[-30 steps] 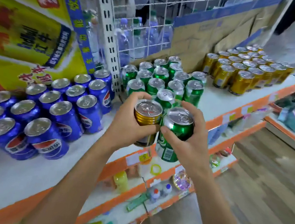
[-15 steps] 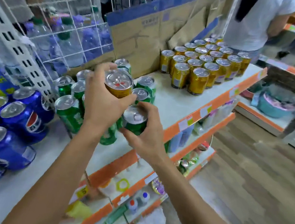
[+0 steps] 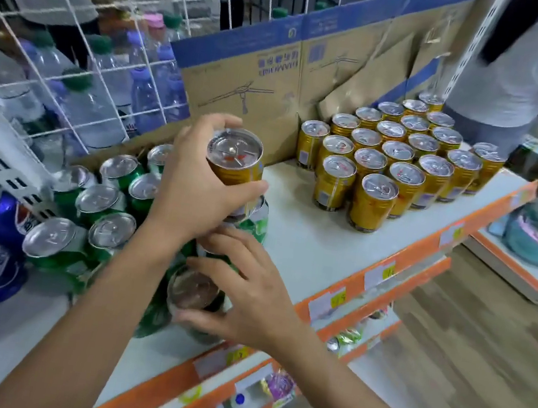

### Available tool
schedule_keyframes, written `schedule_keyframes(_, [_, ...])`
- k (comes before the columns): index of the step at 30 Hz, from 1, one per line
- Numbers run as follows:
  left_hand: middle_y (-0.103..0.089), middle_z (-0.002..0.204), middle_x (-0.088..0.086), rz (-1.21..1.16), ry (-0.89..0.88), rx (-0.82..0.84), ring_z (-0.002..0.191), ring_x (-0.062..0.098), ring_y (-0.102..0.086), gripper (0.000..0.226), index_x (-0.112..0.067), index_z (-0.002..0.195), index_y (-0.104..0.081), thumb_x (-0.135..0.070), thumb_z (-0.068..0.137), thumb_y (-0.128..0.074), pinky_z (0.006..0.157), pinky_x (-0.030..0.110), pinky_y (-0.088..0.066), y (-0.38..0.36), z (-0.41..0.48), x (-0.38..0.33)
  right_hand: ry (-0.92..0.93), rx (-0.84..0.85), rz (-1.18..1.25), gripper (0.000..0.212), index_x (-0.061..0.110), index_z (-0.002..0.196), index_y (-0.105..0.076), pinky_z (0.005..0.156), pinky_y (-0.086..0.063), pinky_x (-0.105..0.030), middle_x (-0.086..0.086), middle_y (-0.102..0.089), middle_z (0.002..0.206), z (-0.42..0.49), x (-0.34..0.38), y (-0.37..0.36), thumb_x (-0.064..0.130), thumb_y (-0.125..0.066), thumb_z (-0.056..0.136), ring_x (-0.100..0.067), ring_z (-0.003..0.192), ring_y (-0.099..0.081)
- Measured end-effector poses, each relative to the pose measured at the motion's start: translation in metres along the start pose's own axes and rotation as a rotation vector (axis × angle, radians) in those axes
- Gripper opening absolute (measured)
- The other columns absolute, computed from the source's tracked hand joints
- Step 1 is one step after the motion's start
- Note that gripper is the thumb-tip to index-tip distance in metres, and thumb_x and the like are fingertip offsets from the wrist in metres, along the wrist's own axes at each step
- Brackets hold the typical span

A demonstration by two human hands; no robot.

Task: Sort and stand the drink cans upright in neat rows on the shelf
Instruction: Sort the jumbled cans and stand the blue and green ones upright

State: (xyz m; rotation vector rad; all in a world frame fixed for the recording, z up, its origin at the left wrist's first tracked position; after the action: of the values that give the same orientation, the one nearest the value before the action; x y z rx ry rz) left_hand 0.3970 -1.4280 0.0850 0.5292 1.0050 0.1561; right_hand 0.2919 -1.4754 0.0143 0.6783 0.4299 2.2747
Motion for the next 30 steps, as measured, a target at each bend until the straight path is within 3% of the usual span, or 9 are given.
schedule_keyframes(5, [-0.054, 0.121, -0.009, 0.049, 0.029, 0.044, 0.112, 0.011, -0.053, 0.076, -0.044, 0.120, -0.045, -0.043, 0.053, -0.080, 0.098, 0.038, -0.045, -0.028, 0.005, -0.018, -0.022, 0.034, 0.087, 0.051, 0.002, 0.092, -0.071, 0.095, -0.045, -0.035, -0.010, -0.062, 0.110, -0.012, -0.024, 0.020, 0.043, -0.082, 0.065, -0.027, 0.106, -0.056])
schedule_keyframes(8, [-0.054, 0.119, -0.008, 0.100, 0.020, 0.067, 0.111, 0.012, -0.052, 0.077, -0.046, 0.118, -0.046, -0.040, 0.054, -0.088, 0.097, 0.039, -0.045, -0.044, 0.006, -0.034, -0.071, 0.036, 0.138, 0.046, 0.003, 0.094, -0.069, 0.087, -0.047, -0.034, -0.012, -0.062, 0.101, -0.021, -0.044, 0.037, 0.046, -0.072, 0.077, -0.028, 0.096, -0.057])
schedule_keyframes(10, [-0.053, 0.116, -0.010, 0.129, -0.003, 0.070, 0.107, 0.008, -0.051, 0.074, -0.044, 0.115, -0.049, -0.035, 0.053, -0.089, 0.095, 0.030, -0.044, -0.056, 0.008, -0.046, -0.169, -0.028, 0.155, 0.036, 0.004, 0.097, -0.067, 0.083, -0.046, -0.031, -0.013, -0.063, 0.098, -0.024, -0.072, 0.061, 0.038, -0.064, 0.085, -0.026, 0.094, -0.057])
schedule_keyframes(12, [-0.053, 0.111, -0.014, 0.169, -0.035, 0.071, 0.102, 0.000, -0.049, 0.072, -0.044, 0.113, -0.050, -0.037, 0.051, -0.087, 0.090, 0.012, -0.037, -0.072, 0.013, -0.060, -0.277, -0.107, 0.133, 0.031, 0.008, 0.106, -0.058, 0.085, -0.045, -0.026, -0.011, -0.061, 0.101, -0.026, -0.105, 0.092, 0.030, -0.065, 0.085, -0.021, 0.099, -0.055])
schedule_keyframes(15, [-0.053, 0.104, -0.021, 0.234, -0.054, 0.081, 0.096, -0.006, -0.046, 0.070, -0.045, 0.112, -0.050, -0.046, 0.050, -0.082, 0.081, -0.001, -0.030, -0.109, 0.026, -0.082, -0.365, -0.147, 0.145, 0.047, 0.012, 0.115, -0.047, 0.088, -0.044, -0.026, -0.001, -0.050, 0.110, -0.023, -0.151, 0.136, 0.031, -0.070, 0.079, -0.015, 0.104, -0.050])
schedule_keyframes(19, [-0.058, 0.111, -0.018, 0.264, -0.062, 0.093, 0.104, 0.008, -0.054, 0.073, -0.036, 0.117, -0.056, -0.044, 0.051, -0.085, 0.082, 0.010, -0.032, -0.168, 0.045, -0.101, -0.466, -0.102, 0.216, 0.066, 0.017, 0.125, -0.040, 0.092, -0.041, -0.023, 0.008, -0.046, 0.114, -0.024, -0.203, 0.175, 0.035, -0.074, 0.072, -0.010, 0.107, -0.050])
schedule_keyframes(23, [-0.060, 0.111, -0.017, 0.196, -0.075, 0.084, 0.103, -0.001, -0.053, 0.074, -0.035, 0.117, -0.058, -0.041, 0.050, -0.087, 0.085, 0.002, -0.032, -0.215, 0.058, -0.122, -0.475, -0.122, 0.234, 0.076, 0.015, 0.133, -0.038, 0.096, -0.039, -0.021, 0.006, -0.047, 0.123, -0.027, -0.233, 0.212, 0.028, -0.075, 0.068, -0.007, 0.117, -0.047])
schedule_keyframes(27, [-0.059, 0.122, -0.015, 0.076, -0.145, 0.179, 0.114, 0.000, -0.053, 0.075, -0.029, 0.128, -0.054, -0.052, 0.060, -0.077, 0.098, 0.024, -0.043, -0.272, 0.069, -0.142, -0.489, -0.167, 0.272, 0.080, 0.013, 0.134, -0.037, 0.098, -0.044, -0.028, -0.005, -0.052, 0.127, -0.015, -0.265, 0.258, 0.013, -0.074, 0.063, -0.015, 0.118, -0.053])
schedule_keyframes(30, [-0.056, 0.129, -0.011, -0.058, -0.122, 0.156, 0.119, 0.004, -0.052, 0.067, -0.029, 0.134, -0.047, -0.053, 0.074, -0.065, 0.101, 0.030, -0.044, -0.308, 0.088, -0.141, -0.469, -0.180, 0.225, 0.075, 0.013, 0.134, -0.035, 0.099, -0.041, -0.021, 0.007, -0.049, 0.127, 0.000, -0.292, 0.295, 0.014, -0.071, 0.068, -0.004, 0.120, -0.050])
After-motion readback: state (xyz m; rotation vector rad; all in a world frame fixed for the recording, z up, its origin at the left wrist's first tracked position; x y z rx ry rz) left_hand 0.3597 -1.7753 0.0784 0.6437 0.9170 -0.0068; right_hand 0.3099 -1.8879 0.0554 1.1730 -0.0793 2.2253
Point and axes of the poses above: each hand's wrist, its own z-axis towards the middle knuckle, its own y-axis out of the back of the hand, x = y × z, the point moved 6 cm from there along z, towards the middle knuckle
